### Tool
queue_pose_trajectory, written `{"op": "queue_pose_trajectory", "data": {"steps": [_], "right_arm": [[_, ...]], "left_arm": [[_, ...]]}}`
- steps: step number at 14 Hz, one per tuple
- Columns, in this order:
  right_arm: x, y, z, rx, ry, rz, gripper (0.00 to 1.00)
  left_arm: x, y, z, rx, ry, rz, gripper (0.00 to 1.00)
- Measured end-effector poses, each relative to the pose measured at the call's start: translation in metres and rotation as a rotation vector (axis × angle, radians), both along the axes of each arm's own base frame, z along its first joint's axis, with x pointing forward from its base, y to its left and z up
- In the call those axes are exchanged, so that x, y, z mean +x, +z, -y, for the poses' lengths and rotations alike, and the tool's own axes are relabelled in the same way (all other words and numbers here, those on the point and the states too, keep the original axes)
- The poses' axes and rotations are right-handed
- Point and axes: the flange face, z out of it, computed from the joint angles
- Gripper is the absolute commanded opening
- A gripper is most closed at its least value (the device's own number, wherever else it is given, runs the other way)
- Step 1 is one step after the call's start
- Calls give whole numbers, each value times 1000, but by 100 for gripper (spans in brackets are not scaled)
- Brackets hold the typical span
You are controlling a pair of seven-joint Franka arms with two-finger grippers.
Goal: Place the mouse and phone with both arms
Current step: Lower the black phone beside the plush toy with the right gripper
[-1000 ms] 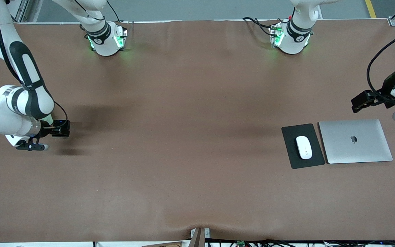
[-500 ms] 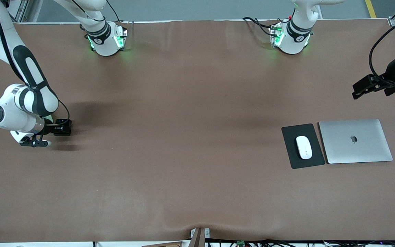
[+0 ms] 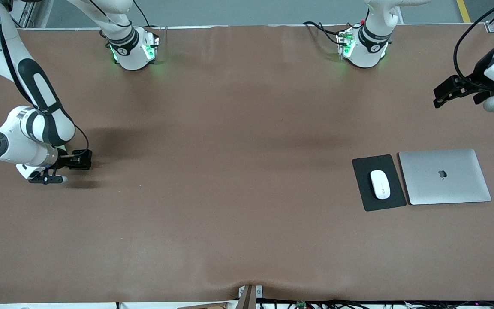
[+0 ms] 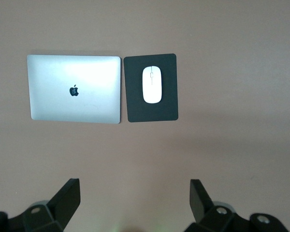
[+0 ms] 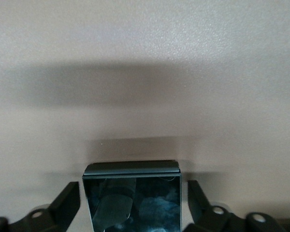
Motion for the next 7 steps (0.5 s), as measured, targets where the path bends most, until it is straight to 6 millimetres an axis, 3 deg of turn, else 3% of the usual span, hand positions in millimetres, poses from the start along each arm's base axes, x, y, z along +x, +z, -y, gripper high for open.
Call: {"op": "queue_pose_trajectory", "data": {"steps": [3, 7], "right_arm": [[7, 9, -3, -2, 7, 14, 100], [33, 63, -33, -12, 33, 42, 100]], "left_arm": [[-5, 5, 3, 2, 3, 4, 100], [-8, 9, 2, 2, 4, 10, 100]]}}
